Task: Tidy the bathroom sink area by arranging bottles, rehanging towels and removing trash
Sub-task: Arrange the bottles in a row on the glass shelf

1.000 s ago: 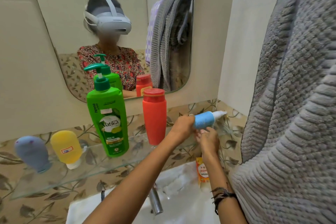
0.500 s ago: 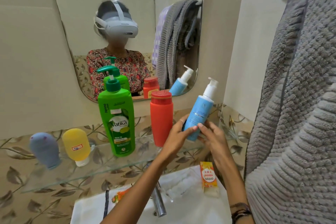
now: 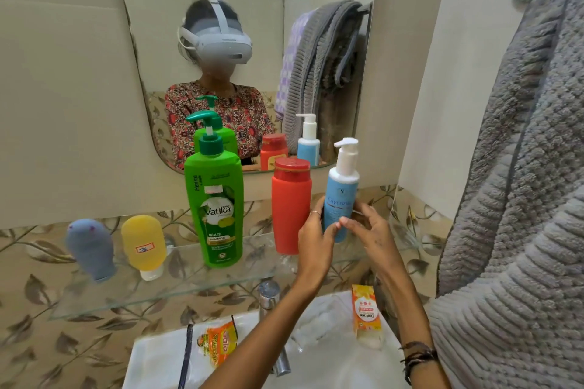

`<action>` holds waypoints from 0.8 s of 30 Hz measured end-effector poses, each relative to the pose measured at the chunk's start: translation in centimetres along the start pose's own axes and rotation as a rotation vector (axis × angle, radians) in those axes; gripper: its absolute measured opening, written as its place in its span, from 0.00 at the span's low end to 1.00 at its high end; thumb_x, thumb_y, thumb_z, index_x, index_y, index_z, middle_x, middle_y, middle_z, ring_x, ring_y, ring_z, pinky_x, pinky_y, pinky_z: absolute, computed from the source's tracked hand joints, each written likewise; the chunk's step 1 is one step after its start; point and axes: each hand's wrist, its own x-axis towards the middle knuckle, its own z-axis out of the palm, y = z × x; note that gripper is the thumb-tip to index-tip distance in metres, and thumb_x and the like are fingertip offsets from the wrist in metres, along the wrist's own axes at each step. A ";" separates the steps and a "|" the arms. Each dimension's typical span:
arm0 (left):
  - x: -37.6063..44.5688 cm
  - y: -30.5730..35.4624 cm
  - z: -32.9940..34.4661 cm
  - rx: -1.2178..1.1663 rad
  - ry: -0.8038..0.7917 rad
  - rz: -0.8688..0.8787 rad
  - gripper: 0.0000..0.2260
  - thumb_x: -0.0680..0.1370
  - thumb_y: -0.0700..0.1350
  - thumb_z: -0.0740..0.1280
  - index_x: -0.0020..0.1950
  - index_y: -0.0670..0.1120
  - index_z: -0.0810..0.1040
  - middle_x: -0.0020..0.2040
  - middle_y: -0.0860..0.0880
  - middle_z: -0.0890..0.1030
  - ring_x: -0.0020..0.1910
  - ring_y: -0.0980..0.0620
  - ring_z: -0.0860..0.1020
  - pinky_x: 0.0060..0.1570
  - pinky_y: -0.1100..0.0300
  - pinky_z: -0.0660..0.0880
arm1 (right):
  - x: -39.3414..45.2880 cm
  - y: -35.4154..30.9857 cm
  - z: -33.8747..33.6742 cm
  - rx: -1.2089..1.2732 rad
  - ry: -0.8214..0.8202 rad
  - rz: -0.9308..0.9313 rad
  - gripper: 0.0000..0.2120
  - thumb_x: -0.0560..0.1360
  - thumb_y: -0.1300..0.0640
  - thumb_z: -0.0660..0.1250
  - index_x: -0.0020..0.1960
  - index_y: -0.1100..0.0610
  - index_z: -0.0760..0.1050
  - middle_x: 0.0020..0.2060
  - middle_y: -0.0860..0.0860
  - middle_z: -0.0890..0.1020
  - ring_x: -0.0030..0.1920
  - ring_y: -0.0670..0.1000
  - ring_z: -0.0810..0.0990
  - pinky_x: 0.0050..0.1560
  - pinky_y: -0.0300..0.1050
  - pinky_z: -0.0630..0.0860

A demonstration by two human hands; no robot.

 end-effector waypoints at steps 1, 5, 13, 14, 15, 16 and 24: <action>-0.1 -0.2 0.2 0.011 0.008 -0.018 0.22 0.76 0.38 0.65 0.70 0.46 0.67 0.62 0.50 0.76 0.58 0.59 0.73 0.54 0.71 0.70 | -0.1 0.3 -0.1 -0.011 -0.015 0.010 0.22 0.74 0.64 0.66 0.67 0.56 0.70 0.58 0.52 0.76 0.58 0.48 0.77 0.57 0.37 0.73; -0.4 -1.2 0.8 0.044 0.007 -0.069 0.23 0.76 0.39 0.65 0.71 0.45 0.66 0.65 0.47 0.76 0.62 0.54 0.74 0.61 0.62 0.72 | -0.4 1.3 -0.2 -0.088 -0.020 0.028 0.19 0.74 0.63 0.66 0.58 0.44 0.70 0.54 0.44 0.77 0.56 0.39 0.76 0.51 0.29 0.71; -1.1 -1.6 0.8 0.021 0.009 -0.083 0.24 0.78 0.41 0.62 0.74 0.46 0.60 0.67 0.54 0.70 0.63 0.62 0.68 0.61 0.72 0.66 | -0.4 2.4 0.3 -0.079 -0.017 0.056 0.25 0.75 0.62 0.66 0.70 0.53 0.65 0.60 0.41 0.74 0.56 0.32 0.73 0.50 0.21 0.70; -1.5 -1.5 0.8 0.026 0.004 -0.075 0.25 0.79 0.41 0.61 0.74 0.46 0.58 0.67 0.57 0.67 0.65 0.63 0.65 0.63 0.72 0.64 | -0.6 2.5 0.3 -0.082 -0.002 0.061 0.25 0.75 0.62 0.66 0.71 0.54 0.65 0.61 0.42 0.73 0.58 0.36 0.73 0.52 0.24 0.70; -1.9 -1.6 0.8 0.037 0.003 -0.067 0.25 0.79 0.42 0.60 0.75 0.47 0.57 0.67 0.59 0.63 0.67 0.64 0.62 0.65 0.74 0.60 | -0.8 2.6 0.3 -0.080 0.033 0.069 0.25 0.75 0.62 0.66 0.71 0.54 0.65 0.62 0.44 0.73 0.59 0.40 0.73 0.54 0.27 0.69; -2.5 -1.7 0.7 0.047 0.013 -0.059 0.24 0.80 0.42 0.59 0.75 0.48 0.56 0.67 0.61 0.60 0.67 0.65 0.59 0.64 0.77 0.57 | -1.2 2.7 0.4 -0.081 0.094 0.075 0.24 0.75 0.62 0.65 0.70 0.54 0.66 0.62 0.44 0.73 0.60 0.42 0.73 0.54 0.29 0.69; -4.8 -2.5 0.8 0.067 0.102 -0.085 0.21 0.81 0.42 0.57 0.73 0.51 0.60 0.68 0.61 0.64 0.67 0.65 0.62 0.64 0.77 0.60 | -3.4 3.1 1.6 -0.335 0.461 0.073 0.15 0.74 0.63 0.66 0.60 0.58 0.77 0.54 0.55 0.83 0.55 0.53 0.79 0.56 0.47 0.75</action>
